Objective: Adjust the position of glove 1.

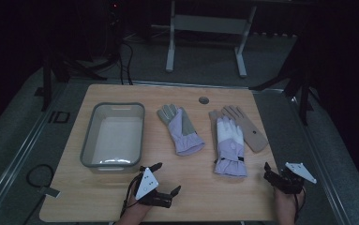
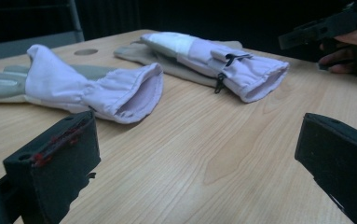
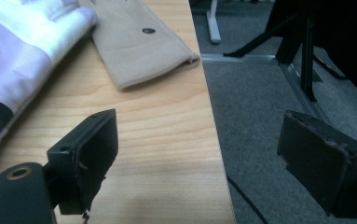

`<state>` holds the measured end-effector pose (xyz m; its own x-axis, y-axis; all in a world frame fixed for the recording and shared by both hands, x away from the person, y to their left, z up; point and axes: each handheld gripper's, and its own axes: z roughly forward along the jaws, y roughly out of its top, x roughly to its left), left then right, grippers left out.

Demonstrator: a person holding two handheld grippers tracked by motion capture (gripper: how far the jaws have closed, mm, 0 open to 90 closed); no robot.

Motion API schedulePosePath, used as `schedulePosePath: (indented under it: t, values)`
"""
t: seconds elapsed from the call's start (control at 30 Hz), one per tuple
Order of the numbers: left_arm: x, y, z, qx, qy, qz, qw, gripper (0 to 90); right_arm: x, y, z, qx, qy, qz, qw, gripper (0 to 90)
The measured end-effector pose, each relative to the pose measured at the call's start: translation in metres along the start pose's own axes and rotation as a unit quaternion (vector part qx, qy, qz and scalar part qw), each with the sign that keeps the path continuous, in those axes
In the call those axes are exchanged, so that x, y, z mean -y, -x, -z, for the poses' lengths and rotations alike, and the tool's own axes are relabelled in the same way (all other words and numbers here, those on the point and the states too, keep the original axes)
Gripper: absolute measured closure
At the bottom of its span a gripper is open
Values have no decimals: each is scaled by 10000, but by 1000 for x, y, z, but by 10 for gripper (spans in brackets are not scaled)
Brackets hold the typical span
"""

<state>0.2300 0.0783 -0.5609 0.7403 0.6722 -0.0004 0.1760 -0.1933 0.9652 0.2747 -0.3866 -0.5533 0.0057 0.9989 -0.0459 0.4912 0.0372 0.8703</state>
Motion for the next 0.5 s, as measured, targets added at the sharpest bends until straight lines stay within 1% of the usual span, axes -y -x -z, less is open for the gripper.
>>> schedulePosePath:
  t: [0.13, 0.2, 0.27, 0.37, 0.4, 0.47, 0.5]
  values:
    - [0, -1, -1, -1, -43, 56, 10000, 0, -1, -1, -3, -128, -211, 27, 9997, 115]
    - [0, -1, -1, 7, -45, 51, 10000, 0, -2, 0, -3, -223, -262, -16, 9994, 114]
    - [0, 0, -1, -21, -35, 41, 10000, 0, -4, 0, -3, -262, -405, -5, 9988, 114]
    - [0, 0, 0, -30, -19, 34, 10000, 0, -11, 1, -4, -392, -677, -107, 9969, 122]
    - [0, 0, 0, -22, -21, 32, 10000, 0, -14, 3, -3, -484, -726, -196, 9960, 143]
    - [0, 0, -1, -12, -32, 35, 10000, 0, -20, 6, -3, -860, -804, -315, 9925, 135]
    - [0, 0, -1, -8, -34, 38, 10000, 0, -24, 7, -4, -986, -868, -380, 9906, 136]
